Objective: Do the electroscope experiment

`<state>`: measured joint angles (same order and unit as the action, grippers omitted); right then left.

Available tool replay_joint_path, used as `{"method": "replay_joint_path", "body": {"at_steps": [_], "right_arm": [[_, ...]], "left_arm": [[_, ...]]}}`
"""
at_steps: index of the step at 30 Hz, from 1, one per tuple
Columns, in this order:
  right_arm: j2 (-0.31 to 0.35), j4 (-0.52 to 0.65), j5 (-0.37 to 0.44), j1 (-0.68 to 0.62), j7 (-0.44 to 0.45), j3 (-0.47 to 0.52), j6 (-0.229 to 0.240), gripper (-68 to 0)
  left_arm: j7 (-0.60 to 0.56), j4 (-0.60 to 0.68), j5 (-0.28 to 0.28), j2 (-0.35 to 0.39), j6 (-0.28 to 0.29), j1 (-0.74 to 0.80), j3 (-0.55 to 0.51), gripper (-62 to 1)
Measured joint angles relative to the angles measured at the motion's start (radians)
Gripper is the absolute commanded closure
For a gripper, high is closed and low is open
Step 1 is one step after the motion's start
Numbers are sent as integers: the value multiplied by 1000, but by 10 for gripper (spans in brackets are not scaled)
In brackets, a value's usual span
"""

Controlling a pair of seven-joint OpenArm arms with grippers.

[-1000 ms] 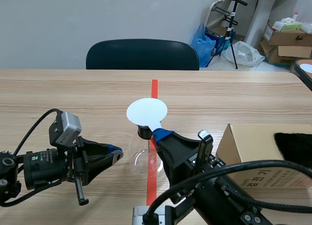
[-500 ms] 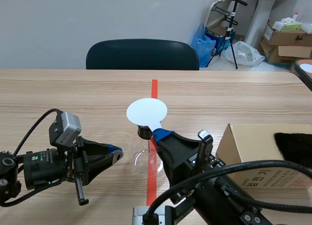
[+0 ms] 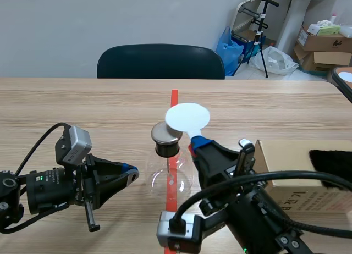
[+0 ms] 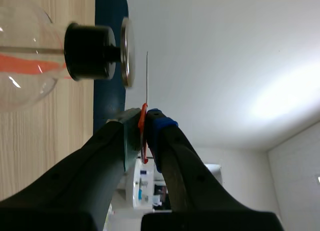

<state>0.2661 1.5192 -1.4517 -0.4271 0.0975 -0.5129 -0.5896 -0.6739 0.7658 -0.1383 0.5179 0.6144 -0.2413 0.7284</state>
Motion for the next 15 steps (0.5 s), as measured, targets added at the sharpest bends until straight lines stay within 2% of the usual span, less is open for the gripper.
{"method": "replay_joint_path", "body": {"at_steps": [10,15], "right_arm": [[0,0,1,0,-311,0,0,-10],[0,0,1,0,-399,0,0,-10]], "left_arm": [[0,0,0,0,0,0,0,-41],[0,0,0,0,0,0,0,-41]]}}
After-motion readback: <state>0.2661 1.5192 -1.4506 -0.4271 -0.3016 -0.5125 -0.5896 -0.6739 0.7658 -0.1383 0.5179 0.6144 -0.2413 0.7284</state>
